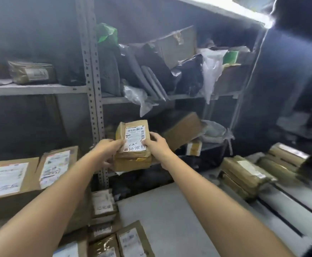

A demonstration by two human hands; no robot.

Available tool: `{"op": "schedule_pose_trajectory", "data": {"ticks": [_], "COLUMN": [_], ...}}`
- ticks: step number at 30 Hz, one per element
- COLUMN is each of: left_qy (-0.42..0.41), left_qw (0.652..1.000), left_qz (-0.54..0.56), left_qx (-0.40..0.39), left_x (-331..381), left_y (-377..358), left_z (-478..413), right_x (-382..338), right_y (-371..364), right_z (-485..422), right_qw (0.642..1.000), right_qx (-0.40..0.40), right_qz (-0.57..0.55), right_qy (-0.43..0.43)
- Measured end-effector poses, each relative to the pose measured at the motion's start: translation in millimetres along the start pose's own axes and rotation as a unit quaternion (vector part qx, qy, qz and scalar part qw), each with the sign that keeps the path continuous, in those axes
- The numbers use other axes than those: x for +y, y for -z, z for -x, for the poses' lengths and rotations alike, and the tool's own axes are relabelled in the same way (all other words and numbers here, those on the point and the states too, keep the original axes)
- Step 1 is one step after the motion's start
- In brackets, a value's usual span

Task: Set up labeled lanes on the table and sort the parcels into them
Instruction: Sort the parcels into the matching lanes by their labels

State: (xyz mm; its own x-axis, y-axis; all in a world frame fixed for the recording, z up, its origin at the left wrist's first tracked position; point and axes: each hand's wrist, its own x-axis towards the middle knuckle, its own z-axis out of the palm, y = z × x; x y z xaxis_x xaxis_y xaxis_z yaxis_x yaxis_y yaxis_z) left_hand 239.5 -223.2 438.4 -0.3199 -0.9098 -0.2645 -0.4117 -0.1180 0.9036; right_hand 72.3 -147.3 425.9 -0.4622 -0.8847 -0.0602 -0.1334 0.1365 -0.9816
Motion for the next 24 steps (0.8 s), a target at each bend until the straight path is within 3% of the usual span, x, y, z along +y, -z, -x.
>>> {"op": "schedule_pose_trajectory", "data": {"ticks": [8,17,24], "left_qy": [-0.036,-0.112,-0.143], "left_qw": [0.989,0.965,0.94], "left_qz": [-0.012,-0.087,-0.154], "left_qx": [-0.144,-0.221,-0.269], "left_x": [50,118,146], "left_y": [-213,-499,-657], "left_z": [46,139,172], "right_x": [55,128,174], "right_y": [222,503,653], "right_z": [57,149,191], "right_qw": [0.994,0.971,0.948], "right_qx": [0.107,0.226,0.293], "right_qz": [0.029,0.044,0.059], "right_qy": [-0.012,-0.064,-0.111]}}
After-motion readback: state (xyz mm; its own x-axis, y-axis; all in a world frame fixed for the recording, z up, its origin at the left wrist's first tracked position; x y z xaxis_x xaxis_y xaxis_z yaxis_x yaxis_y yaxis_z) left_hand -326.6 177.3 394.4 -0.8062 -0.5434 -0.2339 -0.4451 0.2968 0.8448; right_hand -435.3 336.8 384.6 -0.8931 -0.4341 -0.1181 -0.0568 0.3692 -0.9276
